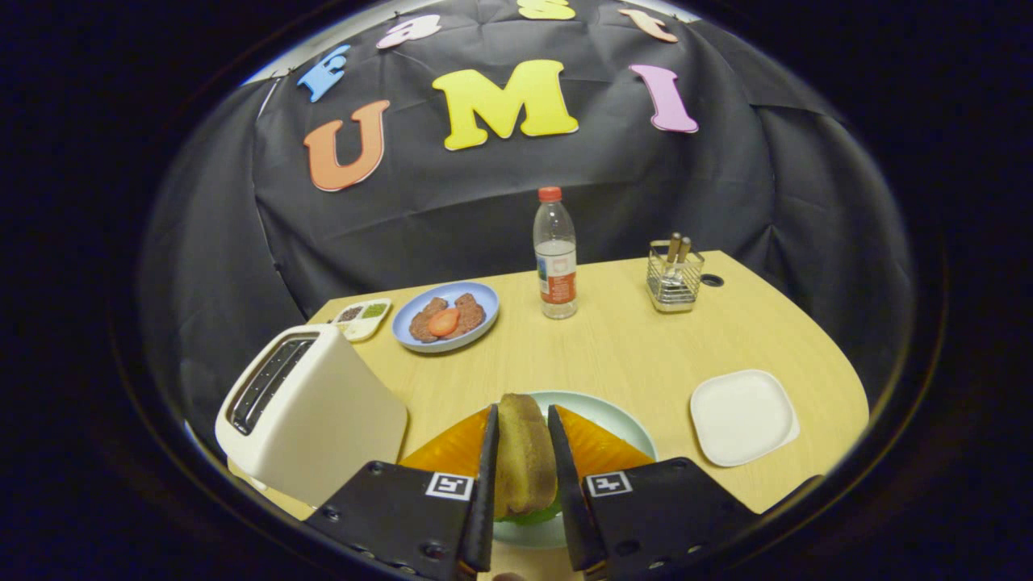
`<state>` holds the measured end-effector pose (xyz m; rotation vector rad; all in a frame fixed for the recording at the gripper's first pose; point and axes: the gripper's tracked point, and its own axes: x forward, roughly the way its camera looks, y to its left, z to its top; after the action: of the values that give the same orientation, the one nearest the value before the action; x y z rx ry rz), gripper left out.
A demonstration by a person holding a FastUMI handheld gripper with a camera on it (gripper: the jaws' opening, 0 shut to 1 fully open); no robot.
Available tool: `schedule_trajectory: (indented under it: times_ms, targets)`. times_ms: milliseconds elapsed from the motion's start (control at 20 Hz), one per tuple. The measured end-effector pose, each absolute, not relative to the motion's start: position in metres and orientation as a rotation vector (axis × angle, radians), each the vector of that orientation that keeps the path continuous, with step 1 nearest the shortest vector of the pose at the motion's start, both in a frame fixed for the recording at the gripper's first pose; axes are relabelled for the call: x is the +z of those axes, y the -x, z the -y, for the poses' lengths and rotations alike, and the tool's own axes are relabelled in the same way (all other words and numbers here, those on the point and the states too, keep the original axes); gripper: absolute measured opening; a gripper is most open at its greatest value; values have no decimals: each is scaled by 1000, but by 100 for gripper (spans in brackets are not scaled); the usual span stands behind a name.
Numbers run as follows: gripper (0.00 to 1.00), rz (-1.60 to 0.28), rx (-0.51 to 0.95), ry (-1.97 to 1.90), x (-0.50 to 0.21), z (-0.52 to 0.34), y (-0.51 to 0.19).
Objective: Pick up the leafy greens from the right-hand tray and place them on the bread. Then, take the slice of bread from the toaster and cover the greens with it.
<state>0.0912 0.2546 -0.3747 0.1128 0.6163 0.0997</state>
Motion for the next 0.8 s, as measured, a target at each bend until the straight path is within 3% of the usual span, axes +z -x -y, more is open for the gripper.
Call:
schedule_trajectory:
  times_ms: [100,200,350,450,600,800]
  targets:
    - [54,-617,93,-113,-374,-247,-92]
    - [57,-607,84,-117,-375,-238,-97]
    - [71,-583,77,-115,-367,-228,-102]
    - [73,-552,77,-99,-356,-220,-107]
    - [89,-491,86,-71,-332,-207,-112]
    - [93,-442,117,-33,-299,-186,-110]
